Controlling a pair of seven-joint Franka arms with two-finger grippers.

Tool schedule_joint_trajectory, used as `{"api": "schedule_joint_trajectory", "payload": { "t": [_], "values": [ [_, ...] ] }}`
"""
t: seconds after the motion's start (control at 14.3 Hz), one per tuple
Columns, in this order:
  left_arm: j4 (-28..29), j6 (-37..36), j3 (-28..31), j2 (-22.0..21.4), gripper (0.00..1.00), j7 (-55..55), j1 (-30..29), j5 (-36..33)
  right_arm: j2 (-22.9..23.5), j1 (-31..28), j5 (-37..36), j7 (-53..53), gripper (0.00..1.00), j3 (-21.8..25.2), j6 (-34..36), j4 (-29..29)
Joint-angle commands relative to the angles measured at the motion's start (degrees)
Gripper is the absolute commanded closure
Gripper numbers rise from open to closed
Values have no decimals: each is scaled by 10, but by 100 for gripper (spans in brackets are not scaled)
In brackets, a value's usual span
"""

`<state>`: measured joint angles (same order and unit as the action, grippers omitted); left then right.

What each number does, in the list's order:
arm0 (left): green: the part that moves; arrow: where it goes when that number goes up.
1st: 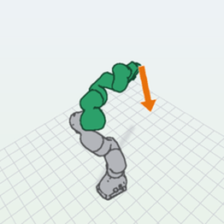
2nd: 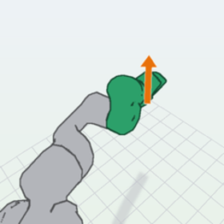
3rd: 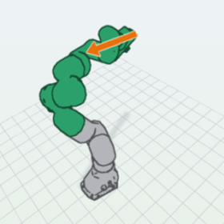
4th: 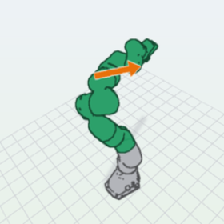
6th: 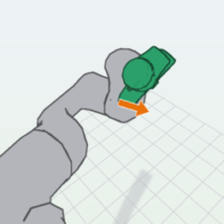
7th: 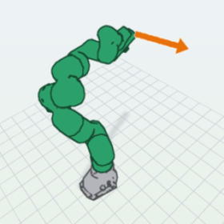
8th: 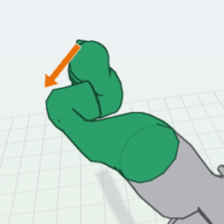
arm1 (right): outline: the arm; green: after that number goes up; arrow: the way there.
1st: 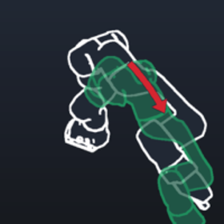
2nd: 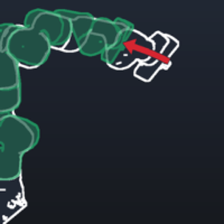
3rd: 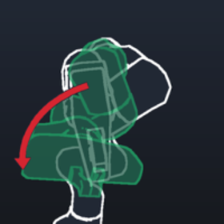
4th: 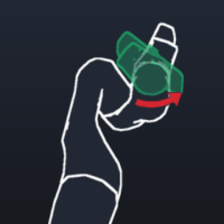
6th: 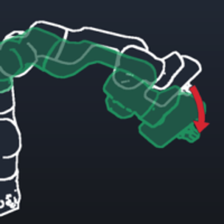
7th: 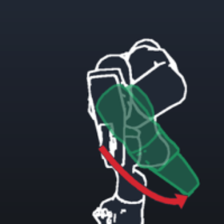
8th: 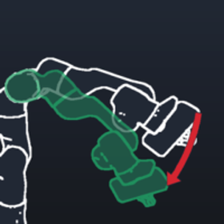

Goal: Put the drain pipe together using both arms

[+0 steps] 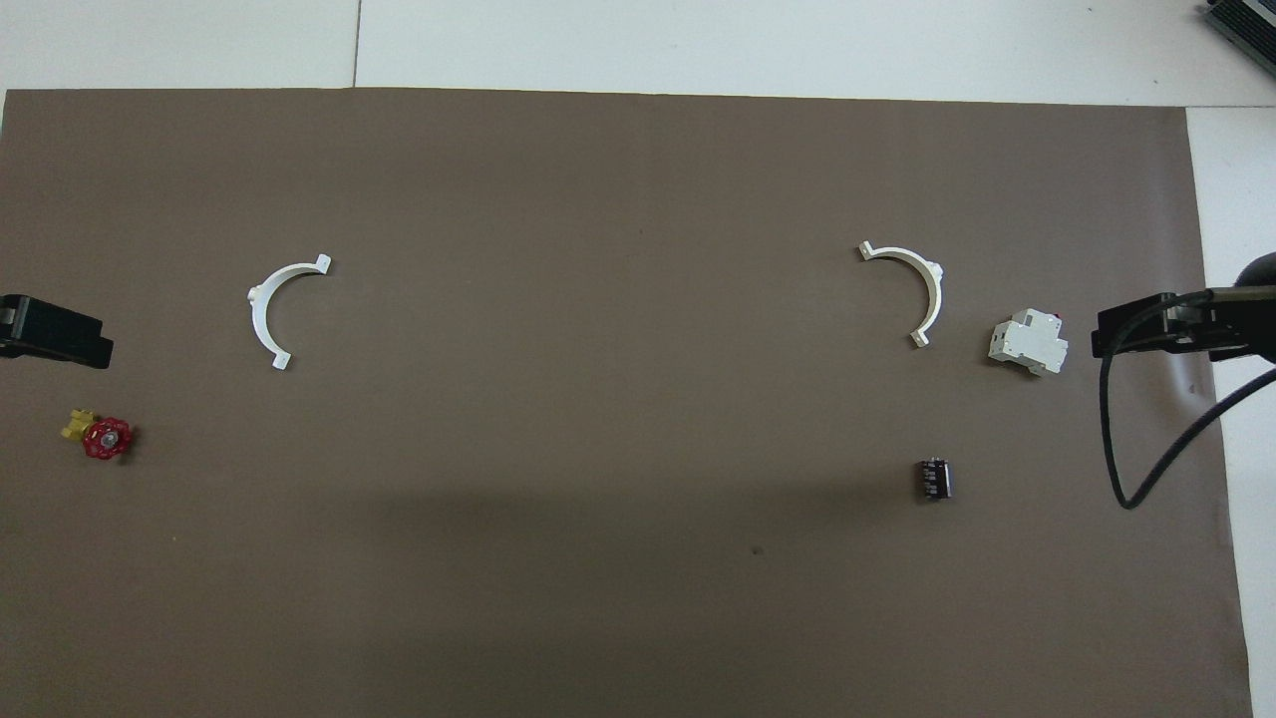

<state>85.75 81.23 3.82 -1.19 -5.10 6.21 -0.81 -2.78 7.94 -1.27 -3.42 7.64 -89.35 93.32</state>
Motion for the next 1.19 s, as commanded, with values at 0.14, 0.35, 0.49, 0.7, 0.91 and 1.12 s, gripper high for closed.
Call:
{"api": "schedule_joint_trajectory", "payload": {
  "t": [0.14, 0.35, 0.49, 0.7, 0.91, 1.12],
  "values": [
    [18, 0, -3, -16, 0, 7, -5, -4, -5, 0, 4, -7, 0, -1, 0, 2],
    [18, 0, -2, -15, 0, 7, -5, -4, -7, -7, 4, 1, 0, 0, -1, 12],
    [18, 0, -3, -15, 0, 7, -5, -4, -14, -8, 5, 22, 0, -1, -30, 31],
    [18, 0, -3, -15, 0, 7, -5, -4, -16, -7, 40, 103, 0, 0, -121, 81],
    [18, 0, -3, -15, 0, 7, -5, -4, 37, -12, 71, 231, 0, 0, -254, 131],
    [18, 0, -3, -15, 0, 7, -5, -4, 142, -18, 121, 360, 0, 0, -374, 129]
  ]
}}
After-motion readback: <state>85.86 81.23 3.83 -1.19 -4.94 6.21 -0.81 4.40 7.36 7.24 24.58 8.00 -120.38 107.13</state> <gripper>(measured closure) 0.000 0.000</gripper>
